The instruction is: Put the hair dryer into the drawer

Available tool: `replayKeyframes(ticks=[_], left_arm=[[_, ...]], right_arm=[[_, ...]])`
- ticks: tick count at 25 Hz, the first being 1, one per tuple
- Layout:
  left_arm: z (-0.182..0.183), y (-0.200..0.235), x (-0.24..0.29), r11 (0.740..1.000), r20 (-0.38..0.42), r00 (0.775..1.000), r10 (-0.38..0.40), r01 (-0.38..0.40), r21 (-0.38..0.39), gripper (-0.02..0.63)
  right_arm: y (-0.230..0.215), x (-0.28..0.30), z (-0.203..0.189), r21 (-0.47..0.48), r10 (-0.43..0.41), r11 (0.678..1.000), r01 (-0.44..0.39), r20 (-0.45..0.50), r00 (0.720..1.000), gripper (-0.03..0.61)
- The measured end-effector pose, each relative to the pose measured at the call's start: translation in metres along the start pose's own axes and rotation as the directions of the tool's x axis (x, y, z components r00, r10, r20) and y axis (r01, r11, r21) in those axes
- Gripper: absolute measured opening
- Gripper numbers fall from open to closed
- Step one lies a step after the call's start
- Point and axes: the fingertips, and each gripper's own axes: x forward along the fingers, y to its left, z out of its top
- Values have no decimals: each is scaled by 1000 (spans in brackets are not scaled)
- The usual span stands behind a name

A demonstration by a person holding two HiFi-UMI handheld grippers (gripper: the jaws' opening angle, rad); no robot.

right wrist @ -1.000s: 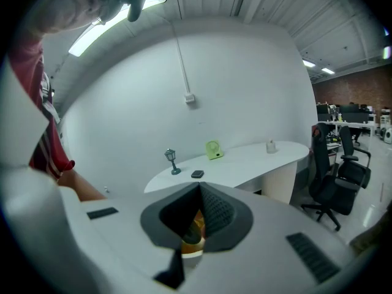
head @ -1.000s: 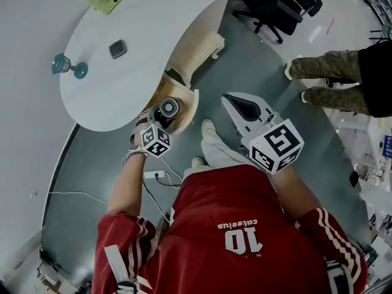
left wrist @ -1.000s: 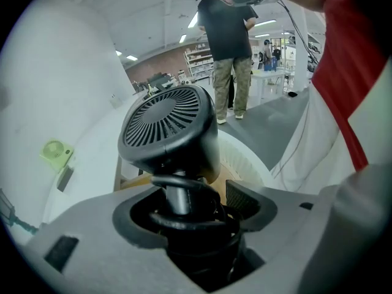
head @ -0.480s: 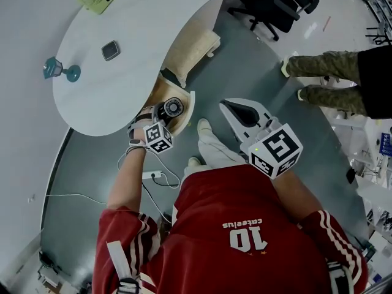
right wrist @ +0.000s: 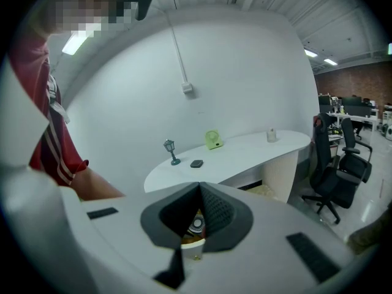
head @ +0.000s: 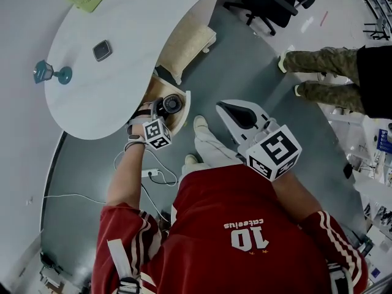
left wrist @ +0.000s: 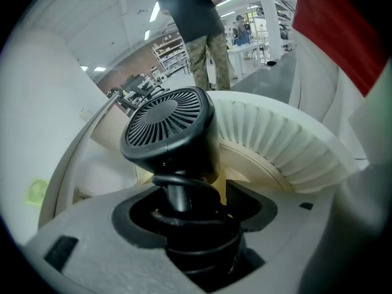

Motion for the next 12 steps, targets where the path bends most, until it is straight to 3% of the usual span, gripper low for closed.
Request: replayKeyframes(ticks=[12], left_arm=[[-20,-10,42,995,-46,999,-28,33,92,311]], right_arm=[[-7,1,-17,-3,-2,1000,2,-46,999,5]])
